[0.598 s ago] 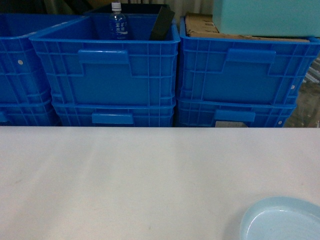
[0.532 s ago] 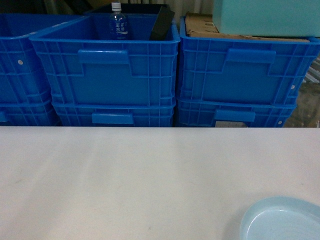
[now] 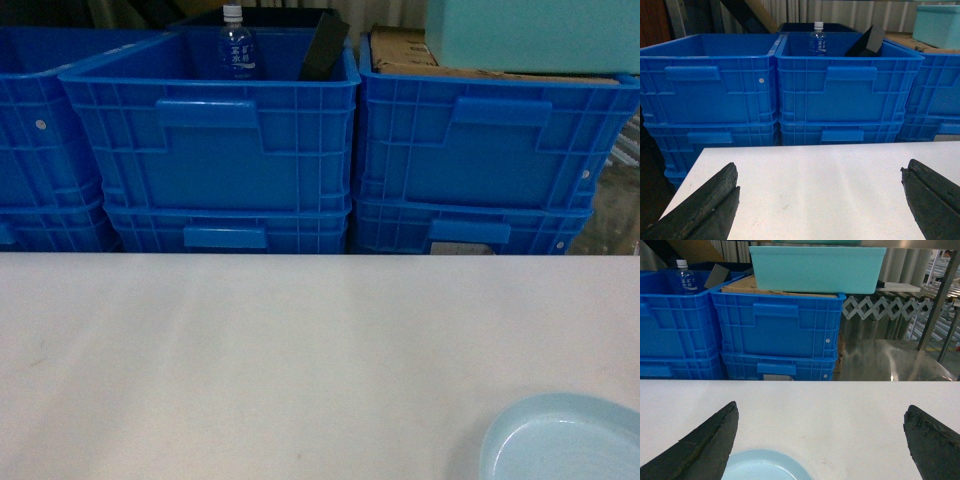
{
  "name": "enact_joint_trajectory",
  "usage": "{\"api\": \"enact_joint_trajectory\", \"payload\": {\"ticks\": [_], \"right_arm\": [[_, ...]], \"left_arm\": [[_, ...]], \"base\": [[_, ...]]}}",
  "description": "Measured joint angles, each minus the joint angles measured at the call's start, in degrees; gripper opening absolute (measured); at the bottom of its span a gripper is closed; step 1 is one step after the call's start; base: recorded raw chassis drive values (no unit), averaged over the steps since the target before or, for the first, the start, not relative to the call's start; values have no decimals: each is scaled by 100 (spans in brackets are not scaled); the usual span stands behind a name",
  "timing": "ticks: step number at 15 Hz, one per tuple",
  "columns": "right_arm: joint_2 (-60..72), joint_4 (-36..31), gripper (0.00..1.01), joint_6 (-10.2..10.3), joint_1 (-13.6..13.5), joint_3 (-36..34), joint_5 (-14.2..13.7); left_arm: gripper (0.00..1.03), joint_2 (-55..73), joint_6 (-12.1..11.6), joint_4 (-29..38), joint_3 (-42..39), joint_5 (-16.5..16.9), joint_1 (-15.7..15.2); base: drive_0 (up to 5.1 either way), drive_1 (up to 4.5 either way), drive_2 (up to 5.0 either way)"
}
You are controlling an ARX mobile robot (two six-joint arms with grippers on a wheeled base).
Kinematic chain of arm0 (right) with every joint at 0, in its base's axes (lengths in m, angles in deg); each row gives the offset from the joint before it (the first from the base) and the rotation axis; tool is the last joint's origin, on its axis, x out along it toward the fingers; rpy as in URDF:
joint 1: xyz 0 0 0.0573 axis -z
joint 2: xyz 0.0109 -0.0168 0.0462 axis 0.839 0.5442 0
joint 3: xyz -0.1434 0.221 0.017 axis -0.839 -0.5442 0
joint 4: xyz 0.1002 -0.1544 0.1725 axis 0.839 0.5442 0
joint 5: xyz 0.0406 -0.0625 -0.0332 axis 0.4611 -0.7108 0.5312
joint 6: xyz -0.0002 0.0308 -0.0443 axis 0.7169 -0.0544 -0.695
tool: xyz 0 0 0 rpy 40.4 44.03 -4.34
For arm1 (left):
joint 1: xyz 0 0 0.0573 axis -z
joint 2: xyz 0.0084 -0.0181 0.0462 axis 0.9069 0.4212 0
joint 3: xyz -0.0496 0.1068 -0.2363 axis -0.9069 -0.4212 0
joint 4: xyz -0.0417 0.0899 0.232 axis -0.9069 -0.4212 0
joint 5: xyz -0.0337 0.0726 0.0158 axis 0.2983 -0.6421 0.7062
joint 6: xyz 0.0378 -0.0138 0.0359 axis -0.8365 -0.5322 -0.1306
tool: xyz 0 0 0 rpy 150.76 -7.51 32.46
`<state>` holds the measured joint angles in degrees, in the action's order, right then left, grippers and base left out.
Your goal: Place blue tray on left shelf second layer neatly
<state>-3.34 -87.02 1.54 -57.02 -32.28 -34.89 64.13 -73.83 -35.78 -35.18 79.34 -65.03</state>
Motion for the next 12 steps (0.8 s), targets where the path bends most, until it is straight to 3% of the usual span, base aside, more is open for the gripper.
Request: {"api": "enact_joint_trajectory", "payload": {"ticks": [12], "right_arm": [[0,0,98,0,0,0,0]], "left_arm": [[98,0,0,0,0,0,0]], "base": [[0,0,0]]}}
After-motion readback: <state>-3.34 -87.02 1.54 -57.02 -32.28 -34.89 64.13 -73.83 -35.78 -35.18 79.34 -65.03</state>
